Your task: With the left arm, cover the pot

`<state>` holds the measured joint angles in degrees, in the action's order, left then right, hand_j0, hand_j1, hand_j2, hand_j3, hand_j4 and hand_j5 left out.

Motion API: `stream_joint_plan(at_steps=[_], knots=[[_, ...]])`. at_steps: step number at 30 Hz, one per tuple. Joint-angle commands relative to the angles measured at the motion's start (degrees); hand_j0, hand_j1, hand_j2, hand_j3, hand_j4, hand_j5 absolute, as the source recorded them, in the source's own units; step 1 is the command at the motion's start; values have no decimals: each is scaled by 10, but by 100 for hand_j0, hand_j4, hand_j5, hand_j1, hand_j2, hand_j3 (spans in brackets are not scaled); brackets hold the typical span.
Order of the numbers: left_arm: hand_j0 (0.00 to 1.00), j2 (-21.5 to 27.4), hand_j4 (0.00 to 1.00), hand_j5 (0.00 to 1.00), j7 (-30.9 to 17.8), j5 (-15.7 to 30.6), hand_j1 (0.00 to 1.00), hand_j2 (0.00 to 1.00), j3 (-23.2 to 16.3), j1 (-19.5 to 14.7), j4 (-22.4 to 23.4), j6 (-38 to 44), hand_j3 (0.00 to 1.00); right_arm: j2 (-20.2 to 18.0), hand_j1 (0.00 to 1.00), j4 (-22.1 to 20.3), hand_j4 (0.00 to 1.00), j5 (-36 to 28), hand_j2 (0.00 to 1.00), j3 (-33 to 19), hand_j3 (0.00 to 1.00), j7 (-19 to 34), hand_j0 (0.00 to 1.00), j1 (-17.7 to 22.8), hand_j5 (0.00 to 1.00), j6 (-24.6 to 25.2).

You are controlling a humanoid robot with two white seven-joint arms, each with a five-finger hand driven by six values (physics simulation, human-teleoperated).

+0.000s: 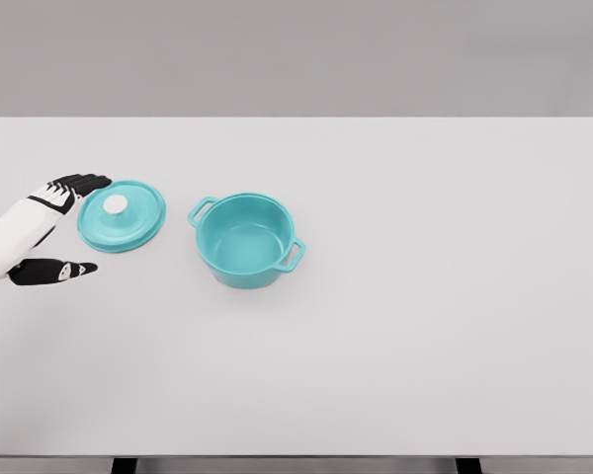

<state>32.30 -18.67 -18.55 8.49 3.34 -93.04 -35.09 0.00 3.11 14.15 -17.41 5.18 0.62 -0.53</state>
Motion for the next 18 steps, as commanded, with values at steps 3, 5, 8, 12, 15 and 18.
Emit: stream_joint_plan(at_steps=[3,5,8,12,15,18], knots=[[100,1,100,100,0,4,100,100,0,0,0,1,100,0,100,0,100,0,100,0,100,0,100,0,100,0],[100,0,100,100,0,4,100,100,-1,-25,5,1,100,0,100,0,100,0,100,0,100,0,100,0,100,0],[100,-3,100,100,0,4,100,100,-7,-60,25,1,100,0,100,0,100,0,100,0,100,0,100,0,100,0],[100,-3,100,100,-3,-10,100,100,-89,-168,156,1,100,0,100,0,100,0,100,0,100,0,100,0,100,0],[100,-3,100,100,-75,-9,100,100,-150,-209,205,1,100,0,100,0,100,0,100,0,100,0,100,0,100,0],[100,-4,100,100,-84,-7,100,100,-164,-215,217,1,100,0,100,1,100,0,100,0,100,0,100,0,100,0]])
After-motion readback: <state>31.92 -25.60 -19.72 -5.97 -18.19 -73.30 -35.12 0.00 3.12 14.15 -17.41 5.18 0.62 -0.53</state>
